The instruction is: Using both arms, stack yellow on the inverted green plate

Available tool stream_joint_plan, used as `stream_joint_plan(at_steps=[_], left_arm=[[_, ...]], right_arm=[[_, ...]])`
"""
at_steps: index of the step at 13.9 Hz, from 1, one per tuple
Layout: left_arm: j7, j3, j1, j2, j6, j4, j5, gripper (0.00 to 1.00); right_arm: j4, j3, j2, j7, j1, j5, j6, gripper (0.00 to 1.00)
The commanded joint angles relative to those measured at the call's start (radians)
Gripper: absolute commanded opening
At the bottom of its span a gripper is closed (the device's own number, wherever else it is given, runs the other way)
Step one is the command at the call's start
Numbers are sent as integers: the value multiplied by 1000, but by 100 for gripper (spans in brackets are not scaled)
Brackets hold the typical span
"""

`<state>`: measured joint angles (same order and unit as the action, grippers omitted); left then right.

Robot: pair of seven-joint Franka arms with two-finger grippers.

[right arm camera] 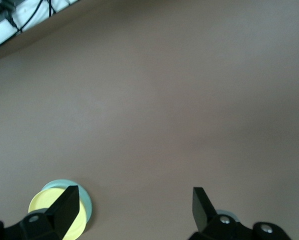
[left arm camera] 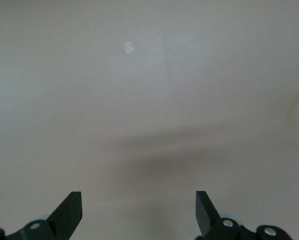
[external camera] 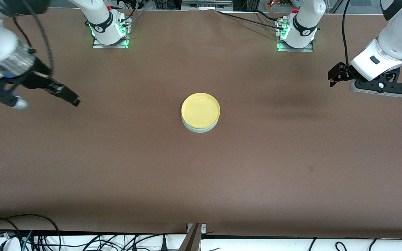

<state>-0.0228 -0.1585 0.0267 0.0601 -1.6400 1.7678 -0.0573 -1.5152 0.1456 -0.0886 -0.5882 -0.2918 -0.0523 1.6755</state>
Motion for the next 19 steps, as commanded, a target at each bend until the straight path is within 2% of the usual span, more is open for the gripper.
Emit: stream_joint_plan(at_steps=[1,3,4,5,7,8,10,14,19], left_arm=[[-14,-6,7,6,19,-18,-19,100],[-14,-6,7,6,20,-22,-18,100],[-14,-6,7,6,20,-22,-18,100],[-14,-6,7,6,23,-22,-19,100],[-16,-6,9,4,22,-22,-18,100],[-16,-4,9,4,22,-22,-18,100],[-14,-6,9,4,22,-22,-19,100],[-14,-6,9,4,23,-22,-18,100],[-14,-6,9,3,23,-22,-21,100]], right_arm=[[20,64,16,126,-9,-3,-54,100],[1,66,35,206,-3,-4,-70,100],[-17,55,41,237,35,-6,-62,100],[-17,11,41,278,89,-9,-66,100],[-19,-114,39,309,205,-9,-62,100],[-31,-139,39,335,218,-9,-62,100],[-66,-144,47,466,220,-9,-83,100],[-71,-144,62,589,232,-6,-209,100],[-33,-133,52,596,229,20,-246,100]])
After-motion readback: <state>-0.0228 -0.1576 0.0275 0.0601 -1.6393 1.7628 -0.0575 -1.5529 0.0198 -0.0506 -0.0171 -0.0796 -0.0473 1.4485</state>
